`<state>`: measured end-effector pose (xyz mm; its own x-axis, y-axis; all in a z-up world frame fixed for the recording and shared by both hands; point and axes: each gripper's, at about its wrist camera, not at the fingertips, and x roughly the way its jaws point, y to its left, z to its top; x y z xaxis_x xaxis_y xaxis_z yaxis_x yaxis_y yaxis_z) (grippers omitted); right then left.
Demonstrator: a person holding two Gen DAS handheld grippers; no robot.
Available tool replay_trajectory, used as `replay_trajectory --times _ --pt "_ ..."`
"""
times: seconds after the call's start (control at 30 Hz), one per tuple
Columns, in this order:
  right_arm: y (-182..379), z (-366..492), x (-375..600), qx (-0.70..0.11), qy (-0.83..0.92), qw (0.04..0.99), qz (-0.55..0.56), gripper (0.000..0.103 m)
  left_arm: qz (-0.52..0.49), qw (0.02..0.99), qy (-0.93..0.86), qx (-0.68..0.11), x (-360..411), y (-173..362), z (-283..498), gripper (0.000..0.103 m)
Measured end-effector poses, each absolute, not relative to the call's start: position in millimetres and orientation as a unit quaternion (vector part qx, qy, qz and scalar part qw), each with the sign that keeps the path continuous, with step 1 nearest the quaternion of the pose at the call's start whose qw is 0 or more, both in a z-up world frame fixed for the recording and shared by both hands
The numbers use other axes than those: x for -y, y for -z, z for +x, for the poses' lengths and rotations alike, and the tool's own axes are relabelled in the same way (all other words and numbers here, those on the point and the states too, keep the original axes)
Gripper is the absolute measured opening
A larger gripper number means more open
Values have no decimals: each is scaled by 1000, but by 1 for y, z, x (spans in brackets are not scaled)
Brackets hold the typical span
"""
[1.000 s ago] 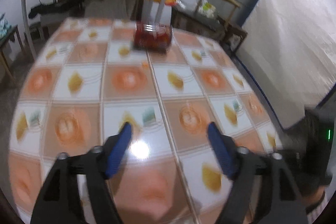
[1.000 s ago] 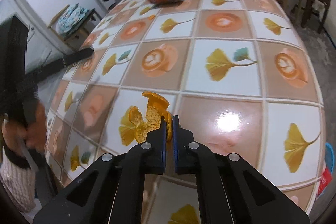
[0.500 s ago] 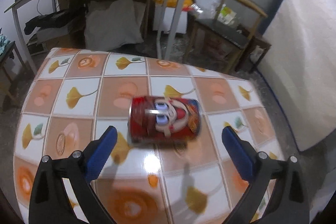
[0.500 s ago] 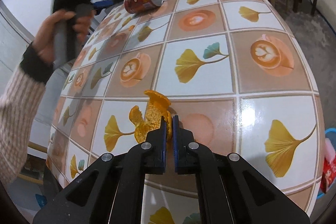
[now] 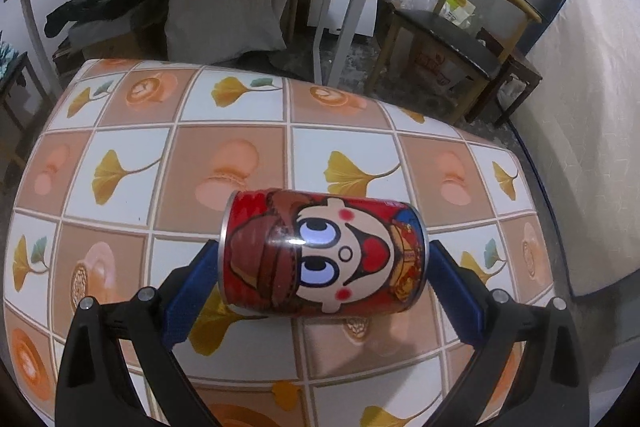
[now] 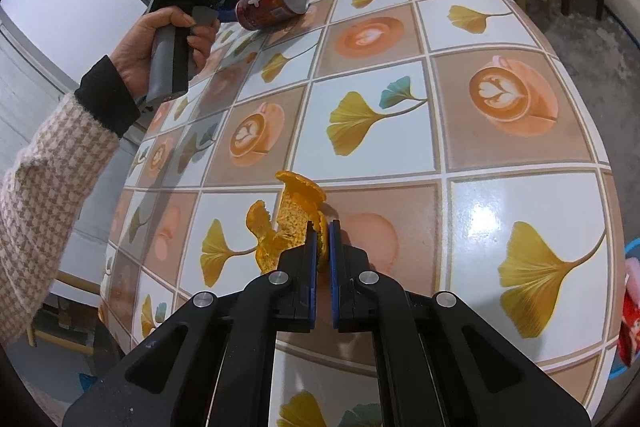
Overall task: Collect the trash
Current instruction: 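Grasp the red cartoon can with the left gripper while right holds the peel, then lift the red can with the left gripper while right holds the peel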
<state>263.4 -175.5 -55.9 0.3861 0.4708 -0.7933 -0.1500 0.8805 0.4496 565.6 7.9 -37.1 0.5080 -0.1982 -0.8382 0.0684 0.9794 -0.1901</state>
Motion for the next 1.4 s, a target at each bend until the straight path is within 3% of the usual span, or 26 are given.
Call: replay_trajectory --times 0.4,1.03,1.4 --pt "47 251 185 -519 -176 822 155 4 1 862 88 -500 9 35 515 93" --pt "32 188 205 -519 -161 823 164 4 10 859 158 -487 -4 14 267 90" --pt "35 177 203 -524 -149 820 173 4 49 869 139 -473 15 23 231 90"
